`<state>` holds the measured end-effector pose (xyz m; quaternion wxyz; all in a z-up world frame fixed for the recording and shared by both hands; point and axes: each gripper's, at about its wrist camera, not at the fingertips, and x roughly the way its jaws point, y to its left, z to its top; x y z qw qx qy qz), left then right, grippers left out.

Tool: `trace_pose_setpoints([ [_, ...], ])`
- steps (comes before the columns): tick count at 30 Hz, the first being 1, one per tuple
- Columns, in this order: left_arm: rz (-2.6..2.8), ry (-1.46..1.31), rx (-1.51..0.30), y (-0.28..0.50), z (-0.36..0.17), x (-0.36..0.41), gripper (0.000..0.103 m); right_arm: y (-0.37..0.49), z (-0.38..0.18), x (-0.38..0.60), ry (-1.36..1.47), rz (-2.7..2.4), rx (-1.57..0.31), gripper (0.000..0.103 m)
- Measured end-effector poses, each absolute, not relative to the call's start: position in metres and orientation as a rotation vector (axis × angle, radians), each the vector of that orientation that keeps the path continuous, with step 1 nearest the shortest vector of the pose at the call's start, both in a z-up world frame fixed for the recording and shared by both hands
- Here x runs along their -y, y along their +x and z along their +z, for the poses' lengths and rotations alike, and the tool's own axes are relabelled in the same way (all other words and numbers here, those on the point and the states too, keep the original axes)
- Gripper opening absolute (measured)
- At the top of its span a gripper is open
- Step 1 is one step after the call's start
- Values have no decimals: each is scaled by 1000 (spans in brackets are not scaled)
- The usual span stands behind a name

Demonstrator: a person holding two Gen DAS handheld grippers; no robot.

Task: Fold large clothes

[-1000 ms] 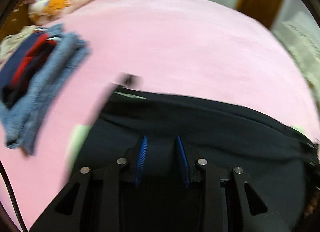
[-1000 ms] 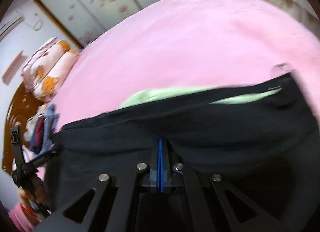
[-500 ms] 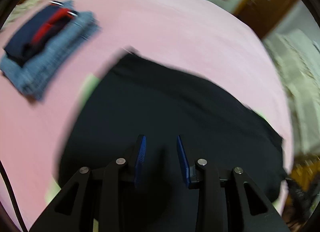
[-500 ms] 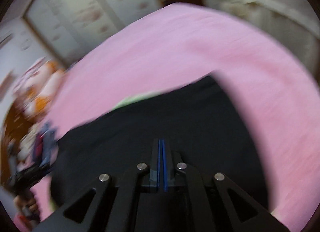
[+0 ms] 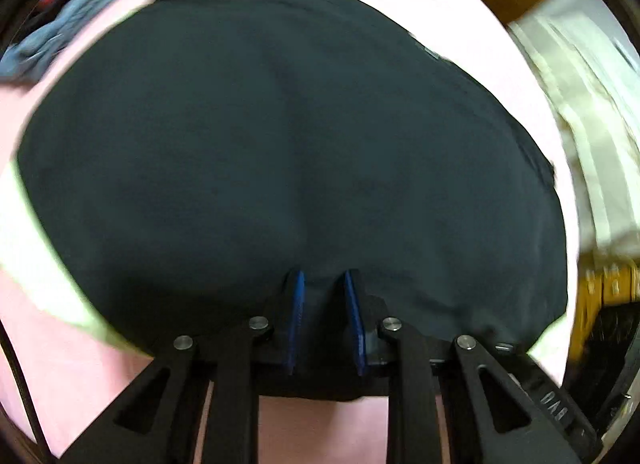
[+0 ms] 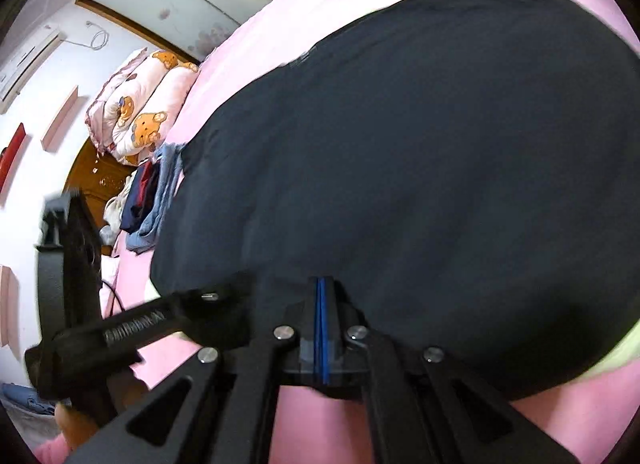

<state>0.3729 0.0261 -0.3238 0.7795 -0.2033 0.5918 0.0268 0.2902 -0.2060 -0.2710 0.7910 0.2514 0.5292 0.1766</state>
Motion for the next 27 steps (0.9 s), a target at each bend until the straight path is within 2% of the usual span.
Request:
trace_pose_setpoints([
  [7,353,-339,-1241,358,-328,-91,19,273,-269,324,471,70,-1110,0],
  [9,391,-343,-1239,353,-329,-108,3,267,-265,356,500,13,-1091,0],
  [13,515,-452,-1235,345,-323,-137,2,268,-252,386,331,-210,-1120,1],
  [16,509,-535,-1241,341,-317,-139,2,272,-238,404,452,-191,-1071,1],
  [19,516,-546,-1239,330,-308,-149,8,297,-214,382,473,-150,-1022,1],
  [24,524,-580,-1221,325,-290,-149,31,348,-188,312,463,30,-975,1],
  [27,545,-613,-1224,317,-288,-154,33,371,-184,268,425,127,-980,1],
])
